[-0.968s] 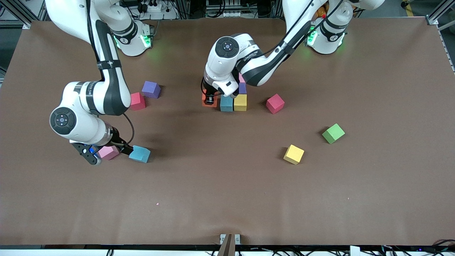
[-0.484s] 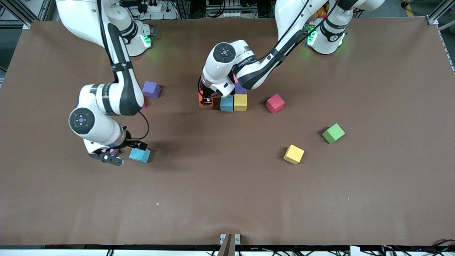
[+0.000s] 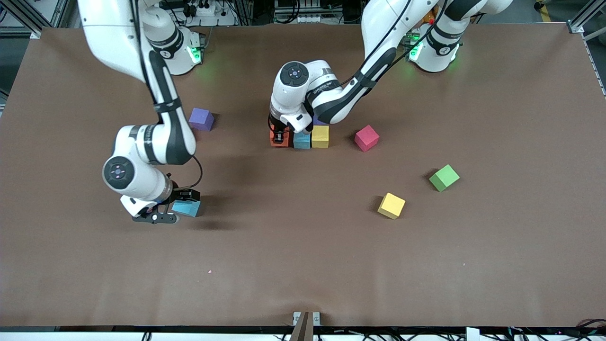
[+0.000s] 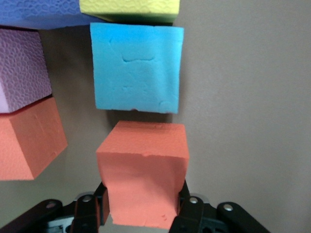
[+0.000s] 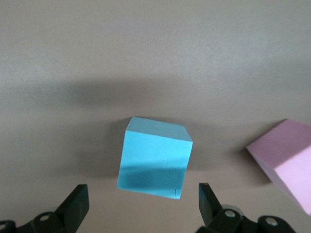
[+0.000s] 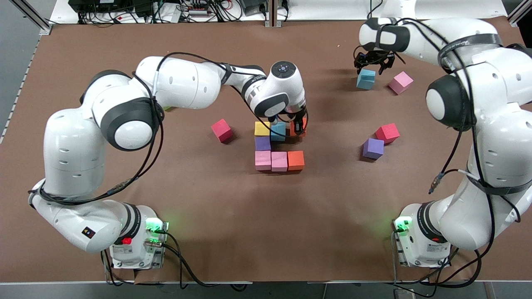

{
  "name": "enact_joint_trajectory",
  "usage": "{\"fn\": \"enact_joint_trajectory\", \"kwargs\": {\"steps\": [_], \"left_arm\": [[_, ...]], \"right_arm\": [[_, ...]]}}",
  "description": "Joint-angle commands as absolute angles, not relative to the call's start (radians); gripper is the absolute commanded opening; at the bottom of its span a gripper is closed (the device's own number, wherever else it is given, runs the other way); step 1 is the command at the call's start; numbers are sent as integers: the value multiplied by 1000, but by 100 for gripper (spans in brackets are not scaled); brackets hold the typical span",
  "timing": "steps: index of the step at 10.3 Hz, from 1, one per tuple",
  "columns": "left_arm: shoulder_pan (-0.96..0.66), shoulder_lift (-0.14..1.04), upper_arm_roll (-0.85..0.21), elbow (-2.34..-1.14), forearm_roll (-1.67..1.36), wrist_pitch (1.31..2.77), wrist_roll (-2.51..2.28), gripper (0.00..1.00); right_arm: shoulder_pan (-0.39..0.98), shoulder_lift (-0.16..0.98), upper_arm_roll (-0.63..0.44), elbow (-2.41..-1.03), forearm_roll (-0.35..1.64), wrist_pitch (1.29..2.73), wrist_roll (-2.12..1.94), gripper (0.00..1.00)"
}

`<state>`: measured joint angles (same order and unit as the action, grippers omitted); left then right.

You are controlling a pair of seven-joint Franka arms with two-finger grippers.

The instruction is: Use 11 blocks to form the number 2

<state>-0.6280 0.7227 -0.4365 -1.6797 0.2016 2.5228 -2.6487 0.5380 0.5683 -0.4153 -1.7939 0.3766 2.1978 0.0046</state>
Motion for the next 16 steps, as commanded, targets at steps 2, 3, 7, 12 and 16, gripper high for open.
{"fn": "enact_joint_trajectory", "kwargs": {"steps": [2,3,7,12,16], "left_arm": [[-635,722,-430,-1678,224,2531,-2628,42],[-635,727,-430,-1678,222,2531,-2628,42],[-624,736,-428,-1686,213,2531,-2658,42],[-623,742,-428,-1686,213,2531,-2723,42],[-620,745,-405,-1687,221,2531,-2709,43]], "right_arm": [[476,609,-370,-1775,534,2201,-35,100],[476,621,-370,-1766,540,2203,-34,100],[466,686,-373,-1721,531,2204,-25,100],[465,732,-374,-1675,413,2201,161,100],[485,719,-376,-1661,408,2192,247,100]]}}
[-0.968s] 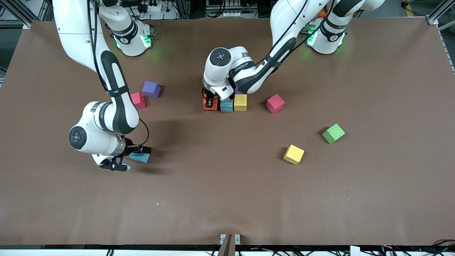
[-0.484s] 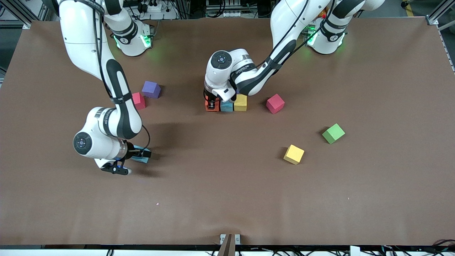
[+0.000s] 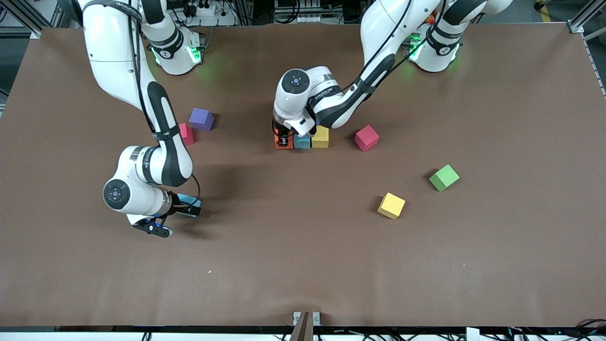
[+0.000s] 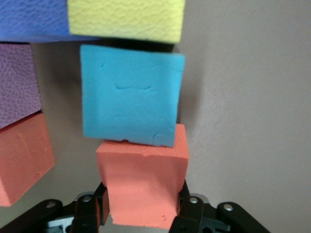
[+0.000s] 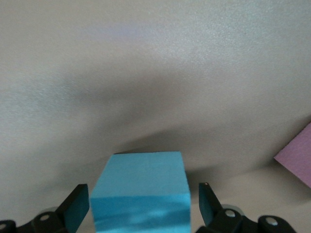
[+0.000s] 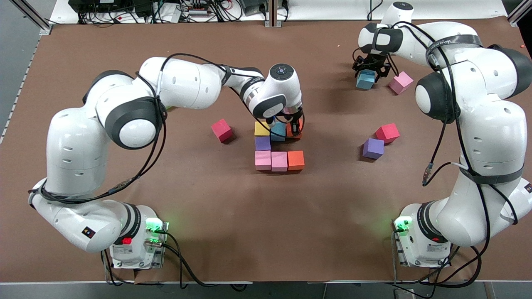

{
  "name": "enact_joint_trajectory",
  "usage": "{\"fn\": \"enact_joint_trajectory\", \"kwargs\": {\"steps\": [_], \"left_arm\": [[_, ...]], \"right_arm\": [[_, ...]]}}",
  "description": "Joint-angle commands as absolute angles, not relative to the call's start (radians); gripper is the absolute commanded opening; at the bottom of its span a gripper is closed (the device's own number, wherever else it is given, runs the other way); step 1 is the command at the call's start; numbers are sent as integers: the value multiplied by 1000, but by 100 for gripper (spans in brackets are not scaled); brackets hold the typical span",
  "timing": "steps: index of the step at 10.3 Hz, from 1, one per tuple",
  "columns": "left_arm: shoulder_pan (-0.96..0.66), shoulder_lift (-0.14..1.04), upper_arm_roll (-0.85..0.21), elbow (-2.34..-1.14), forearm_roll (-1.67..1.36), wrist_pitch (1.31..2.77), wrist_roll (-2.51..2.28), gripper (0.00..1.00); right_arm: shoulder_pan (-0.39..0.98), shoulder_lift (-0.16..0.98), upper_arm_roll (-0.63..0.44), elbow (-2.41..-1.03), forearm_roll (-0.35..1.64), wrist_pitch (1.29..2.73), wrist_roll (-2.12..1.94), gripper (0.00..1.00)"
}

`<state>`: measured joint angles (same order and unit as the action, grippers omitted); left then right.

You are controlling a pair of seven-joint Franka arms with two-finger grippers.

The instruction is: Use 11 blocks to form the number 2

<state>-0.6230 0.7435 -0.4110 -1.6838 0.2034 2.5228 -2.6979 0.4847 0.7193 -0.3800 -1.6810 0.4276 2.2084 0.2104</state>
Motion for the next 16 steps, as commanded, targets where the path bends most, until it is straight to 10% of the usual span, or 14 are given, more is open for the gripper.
{"fn": "enact_joint_trajectory", "kwargs": {"steps": [1,6,8,9,10,16], "left_arm": [[-620,753,-405,-1687,222,2531,-2703,44],[-620,755,-405,-1681,213,2531,-2707,44],[-620,755,-405,-1683,212,2531,-2707,58],[-620,755,-405,-1683,213,2531,-2706,100],[-620,753,-405,-1681,210,2530,-2706,100],[-589,683,-433,-1671,210,2416,-2654,100]], "right_arm": [[485,719,-377,-1661,400,2192,247,100],[485,718,-385,-1663,374,2191,249,100],[483,718,-384,-1663,374,2191,262,61],[485,716,-385,-1663,374,2191,262,41],[488,712,-384,-1663,374,2189,262,33],[561,695,-380,-1536,377,2025,360,34]]}}
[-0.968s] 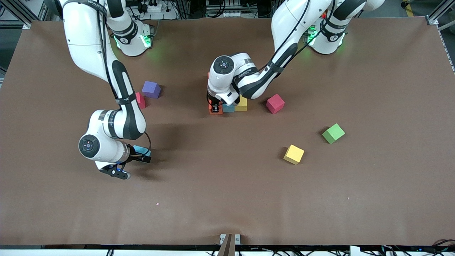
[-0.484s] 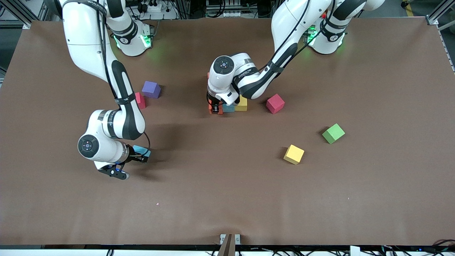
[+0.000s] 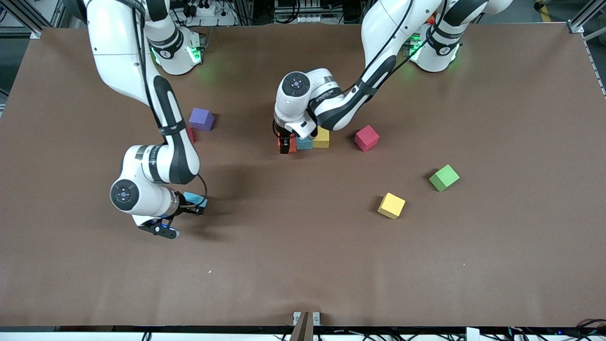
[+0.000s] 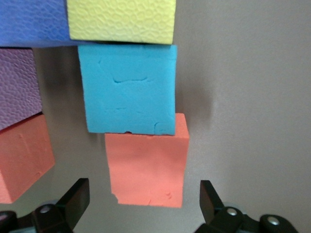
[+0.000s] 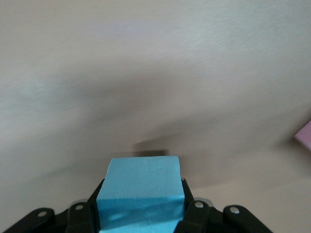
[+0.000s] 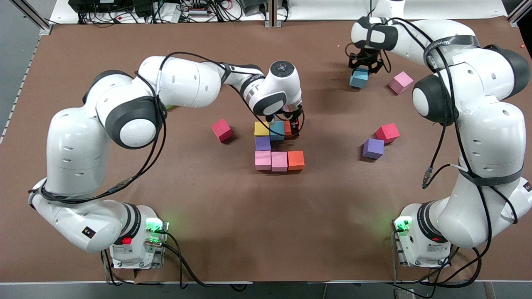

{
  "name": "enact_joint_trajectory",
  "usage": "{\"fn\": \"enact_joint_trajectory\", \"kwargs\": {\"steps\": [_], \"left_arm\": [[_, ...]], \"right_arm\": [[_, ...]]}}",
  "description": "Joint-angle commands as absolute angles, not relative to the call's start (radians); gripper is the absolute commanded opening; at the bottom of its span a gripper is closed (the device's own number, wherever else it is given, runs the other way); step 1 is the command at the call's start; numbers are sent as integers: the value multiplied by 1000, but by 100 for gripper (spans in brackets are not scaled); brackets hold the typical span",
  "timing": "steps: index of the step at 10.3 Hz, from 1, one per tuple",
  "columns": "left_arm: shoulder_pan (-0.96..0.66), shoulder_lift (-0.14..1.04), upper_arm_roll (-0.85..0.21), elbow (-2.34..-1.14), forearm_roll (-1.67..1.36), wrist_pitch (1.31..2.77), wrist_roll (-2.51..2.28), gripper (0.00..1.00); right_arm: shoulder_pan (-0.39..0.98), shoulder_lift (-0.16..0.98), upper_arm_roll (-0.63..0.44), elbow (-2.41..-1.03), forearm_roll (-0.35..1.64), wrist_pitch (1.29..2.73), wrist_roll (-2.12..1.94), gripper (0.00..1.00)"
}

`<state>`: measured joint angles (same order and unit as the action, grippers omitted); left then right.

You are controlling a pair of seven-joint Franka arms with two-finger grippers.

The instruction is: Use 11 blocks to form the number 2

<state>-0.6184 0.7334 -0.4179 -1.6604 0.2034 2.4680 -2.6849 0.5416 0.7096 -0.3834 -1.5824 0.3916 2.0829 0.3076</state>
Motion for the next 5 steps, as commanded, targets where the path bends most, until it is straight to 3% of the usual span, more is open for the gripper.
{"fn": "enact_joint_trajectory", "kwargs": {"steps": [1,5], "left_arm": [[-583,660,-442,-1671,210,2392,-2637,100],[-460,562,-489,-1671,184,2258,-2389,100]], "right_arm": [[583,695,-380,-1526,379,2020,370,34],[699,695,-382,-1526,379,2022,368,34]]}}
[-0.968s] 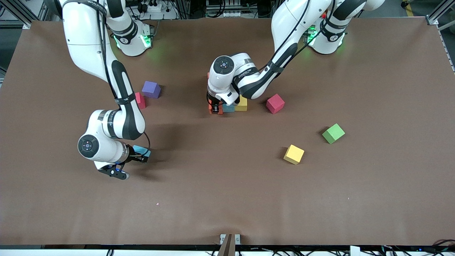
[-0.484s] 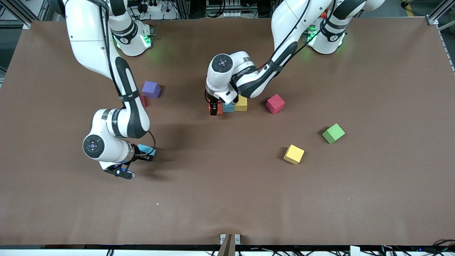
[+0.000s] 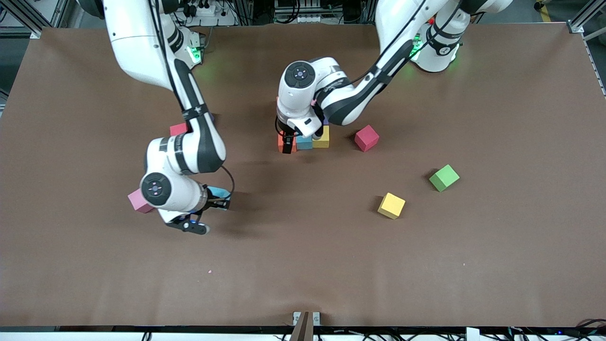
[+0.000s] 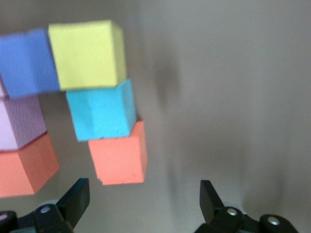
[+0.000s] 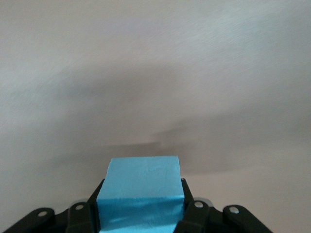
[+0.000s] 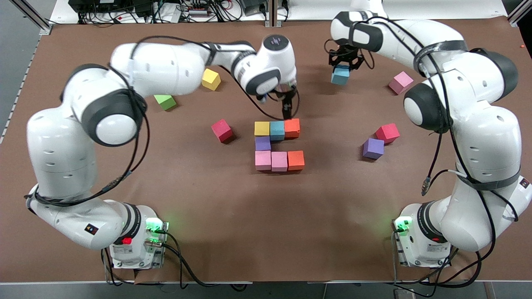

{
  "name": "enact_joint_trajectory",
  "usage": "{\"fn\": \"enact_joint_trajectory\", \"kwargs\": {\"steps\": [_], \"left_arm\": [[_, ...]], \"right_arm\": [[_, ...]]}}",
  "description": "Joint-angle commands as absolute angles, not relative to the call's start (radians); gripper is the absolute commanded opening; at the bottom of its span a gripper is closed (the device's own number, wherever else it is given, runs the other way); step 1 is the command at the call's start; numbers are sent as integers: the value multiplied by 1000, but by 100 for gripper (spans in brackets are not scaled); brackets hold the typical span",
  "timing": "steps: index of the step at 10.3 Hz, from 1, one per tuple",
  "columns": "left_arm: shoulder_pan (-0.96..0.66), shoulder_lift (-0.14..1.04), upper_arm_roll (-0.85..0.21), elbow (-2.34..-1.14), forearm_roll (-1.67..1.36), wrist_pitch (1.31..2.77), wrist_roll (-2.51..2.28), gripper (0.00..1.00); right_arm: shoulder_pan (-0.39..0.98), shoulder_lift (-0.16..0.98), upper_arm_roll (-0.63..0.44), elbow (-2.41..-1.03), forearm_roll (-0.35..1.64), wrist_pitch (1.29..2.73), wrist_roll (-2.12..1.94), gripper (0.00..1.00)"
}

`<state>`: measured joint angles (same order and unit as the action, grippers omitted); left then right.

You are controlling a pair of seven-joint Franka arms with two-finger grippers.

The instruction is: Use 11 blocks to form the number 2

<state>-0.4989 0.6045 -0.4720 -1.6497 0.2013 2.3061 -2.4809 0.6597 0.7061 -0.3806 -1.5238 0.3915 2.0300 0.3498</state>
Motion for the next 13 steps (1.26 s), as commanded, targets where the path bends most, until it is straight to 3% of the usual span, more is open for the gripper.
{"fn": "enact_joint_trajectory", "kwargs": {"steps": [1,6,7,9,13], "left_arm": [[-425,551,-488,-1666,161,2237,-2296,100],[-296,552,-442,-1666,66,2168,-1814,100],[-296,552,-434,-1670,66,2098,-1722,100],[-296,551,-402,-1684,74,2002,-1579,100],[-296,546,-329,-1698,123,2000,-1380,100]], "right_arm": [[742,695,-382,-1525,383,2026,370,34],[935,703,-383,-1500,365,2037,500,35],[962,707,-383,-1502,341,2048,512,35],[1000,713,-382,-1525,299,2092,538,36],[1032,726,-376,-1588,302,2221,609,37]]}}
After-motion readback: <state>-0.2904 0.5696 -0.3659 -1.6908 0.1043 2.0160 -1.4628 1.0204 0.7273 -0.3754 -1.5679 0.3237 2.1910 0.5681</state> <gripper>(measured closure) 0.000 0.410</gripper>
